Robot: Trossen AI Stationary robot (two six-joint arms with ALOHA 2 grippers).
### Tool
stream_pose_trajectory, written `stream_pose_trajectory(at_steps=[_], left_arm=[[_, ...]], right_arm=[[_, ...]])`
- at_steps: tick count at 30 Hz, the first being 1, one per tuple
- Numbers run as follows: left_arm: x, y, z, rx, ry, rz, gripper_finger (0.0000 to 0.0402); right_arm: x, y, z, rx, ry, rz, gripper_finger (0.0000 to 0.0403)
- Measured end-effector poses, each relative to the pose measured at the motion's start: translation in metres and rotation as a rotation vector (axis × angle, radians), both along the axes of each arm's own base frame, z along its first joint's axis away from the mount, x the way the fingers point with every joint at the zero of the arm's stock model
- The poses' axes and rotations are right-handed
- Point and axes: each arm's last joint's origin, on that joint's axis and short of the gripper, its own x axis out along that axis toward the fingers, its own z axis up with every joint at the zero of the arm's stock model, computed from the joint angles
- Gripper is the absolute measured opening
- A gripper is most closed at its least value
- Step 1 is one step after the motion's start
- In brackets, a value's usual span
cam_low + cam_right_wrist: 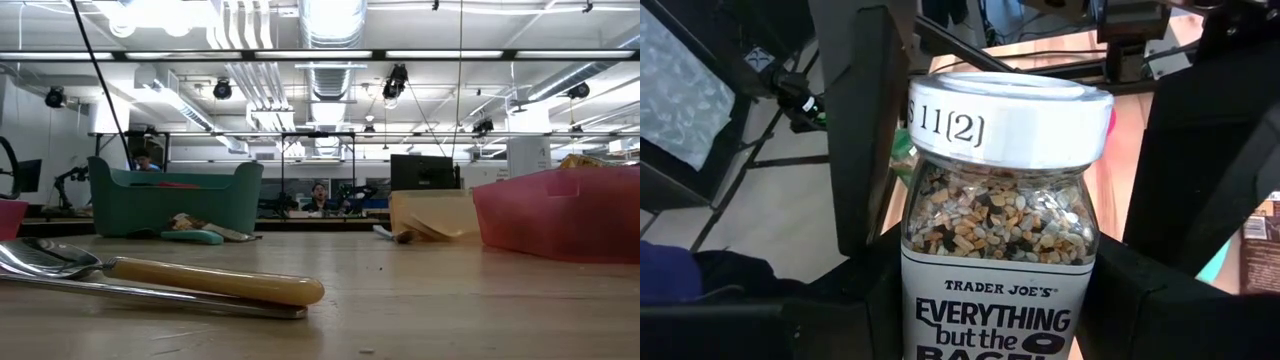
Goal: Pick & Place Food Item
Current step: Put the white seasoning bottle into the green bin
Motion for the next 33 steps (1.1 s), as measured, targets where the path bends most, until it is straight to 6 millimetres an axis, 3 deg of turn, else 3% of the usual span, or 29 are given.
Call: stream_pose_trajectory(at_steps=[14,25,33], left_arm=[[0.0004,0.0006,0.0006,-0.027,0.003,0.003,0.0341],[0.0002,0.0043,0.0000,-0.025,0.013,0.018,0.0264],[0.0005,0.0039,0.0006,-0.029,0.006,0.010,0.0283]], right_arm=[[-0.0001,0.0005,0.0000,-0.006,-0.002,0.005,0.0196],[-0.0007,-0.0005,-0.0015,0.013,0.024,-0.016,0.0196],[-0.0006,-0.0002,-0.0008,0.015,0.017,-0.012,0.0196]])
